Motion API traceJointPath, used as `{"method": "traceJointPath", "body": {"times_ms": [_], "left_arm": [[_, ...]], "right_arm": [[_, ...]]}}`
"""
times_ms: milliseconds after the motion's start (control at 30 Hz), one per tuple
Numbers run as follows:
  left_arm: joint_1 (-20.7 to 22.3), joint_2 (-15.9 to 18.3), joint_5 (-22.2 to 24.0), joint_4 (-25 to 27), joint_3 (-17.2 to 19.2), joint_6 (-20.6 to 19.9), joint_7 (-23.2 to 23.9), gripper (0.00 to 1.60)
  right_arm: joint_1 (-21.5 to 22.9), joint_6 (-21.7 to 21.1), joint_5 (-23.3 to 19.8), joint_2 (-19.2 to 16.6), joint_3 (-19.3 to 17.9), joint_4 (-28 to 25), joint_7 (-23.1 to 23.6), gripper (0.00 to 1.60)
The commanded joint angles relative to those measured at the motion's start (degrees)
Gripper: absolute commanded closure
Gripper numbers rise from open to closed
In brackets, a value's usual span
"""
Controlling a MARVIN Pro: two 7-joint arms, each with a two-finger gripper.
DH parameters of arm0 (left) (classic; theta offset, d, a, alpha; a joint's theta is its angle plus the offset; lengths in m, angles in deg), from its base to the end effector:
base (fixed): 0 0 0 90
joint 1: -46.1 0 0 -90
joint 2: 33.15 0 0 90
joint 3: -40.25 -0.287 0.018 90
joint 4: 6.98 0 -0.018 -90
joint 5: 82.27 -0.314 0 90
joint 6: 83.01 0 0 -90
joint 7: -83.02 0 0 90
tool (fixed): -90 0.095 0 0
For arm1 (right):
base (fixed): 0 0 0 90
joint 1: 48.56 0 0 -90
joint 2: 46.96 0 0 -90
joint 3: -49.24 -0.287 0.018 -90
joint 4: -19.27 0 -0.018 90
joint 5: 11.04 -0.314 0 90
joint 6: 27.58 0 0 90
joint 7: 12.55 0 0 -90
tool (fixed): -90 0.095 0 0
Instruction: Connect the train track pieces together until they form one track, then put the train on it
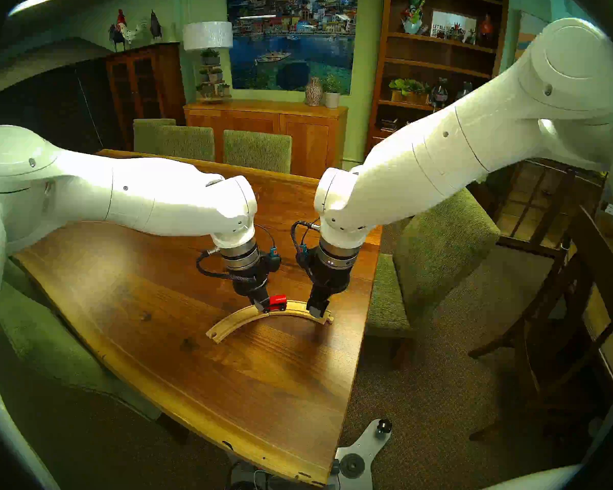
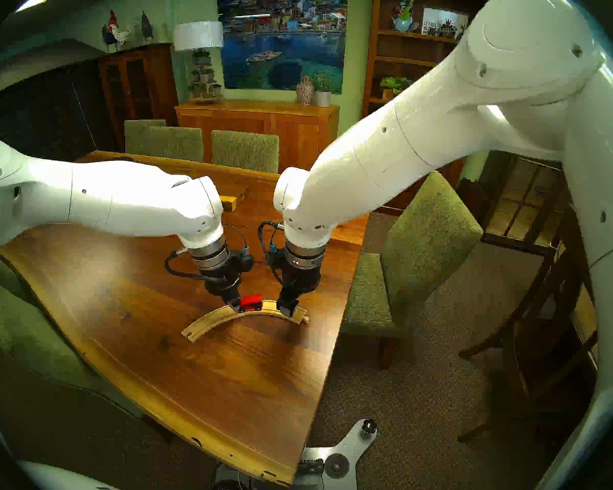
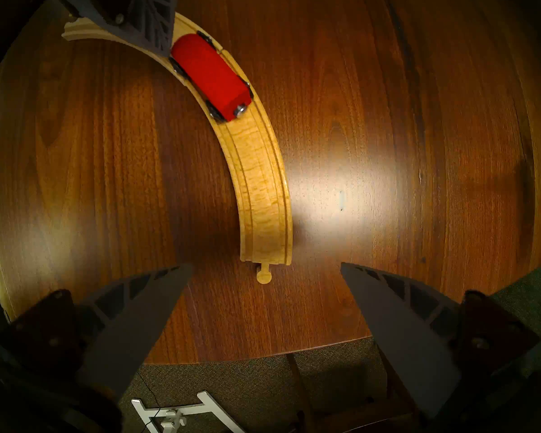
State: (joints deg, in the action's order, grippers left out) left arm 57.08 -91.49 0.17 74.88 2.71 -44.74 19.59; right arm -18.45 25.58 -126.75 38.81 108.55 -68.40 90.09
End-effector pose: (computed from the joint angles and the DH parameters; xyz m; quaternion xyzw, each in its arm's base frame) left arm 0.4598 -0.0515 -0.2065 0.8740 -0.4794 0.0220 0.0756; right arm 0.4368 0.1514 -0.1754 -0.8505 -0.5227 -0.0585 0.0033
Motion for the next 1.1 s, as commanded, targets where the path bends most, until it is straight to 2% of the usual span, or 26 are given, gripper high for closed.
{"method": "traceJointPath", "body": {"times_ms": [0,367,567,700,767,867,900,967,1033,1067], "left_arm": [[4.6,4.5,-0.8,2.9,0.4,-0.1,-0.1,1.60],[10.1,13.5,-2.7,8.8,-3.5,-0.2,0.6,1.60],[11.5,16.3,-4.1,10.1,-5.1,-0.2,1.4,1.60],[13.9,20.1,-6.4,12.8,-7.0,2.1,2.5,1.60],[13.8,20.4,-7.0,12.8,-7.0,2.5,2.8,1.60],[16.1,24.0,-9.3,15.2,-9.1,6.0,3.7,1.60],[15.5,23.6,-9.7,14.6,-9.2,6.9,3.8,1.60],[16.5,24.8,-10.4,15.4,-9.9,7.9,4.1,1.60],[17.7,26.9,-12.3,16.0,-11.4,11.3,4.7,1.60],[17.7,26.9,-12.3,16.0,-11.4,11.3,4.7,1.60]], "right_arm": [[1.7,-0.1,-0.1,-0.4,-0.5,0.4,0.1,0.00],[1.6,-0.1,-0.1,-0.4,-0.5,0.5,0.0,0.00],[1.6,-0.1,-0.1,-0.4,-0.5,0.5,0.0,0.00],[1.6,0.0,-0.1,-0.4,-0.5,0.5,0.0,0.00],[1.6,0.0,-0.1,-0.4,-0.5,0.5,0.0,0.00],[1.5,0.0,0.0,-0.4,-0.5,0.5,0.0,0.00],[1.5,0.0,0.0,-0.4,-0.5,0.5,0.0,0.00],[1.5,0.0,0.0,-0.4,-0.5,0.5,0.0,0.00],[1.5,0.0,0.0,-0.4,-0.5,0.5,0.0,0.00],[1.5,0.0,0.0,-0.4,-0.5,0.5,0.0,0.00]]}}
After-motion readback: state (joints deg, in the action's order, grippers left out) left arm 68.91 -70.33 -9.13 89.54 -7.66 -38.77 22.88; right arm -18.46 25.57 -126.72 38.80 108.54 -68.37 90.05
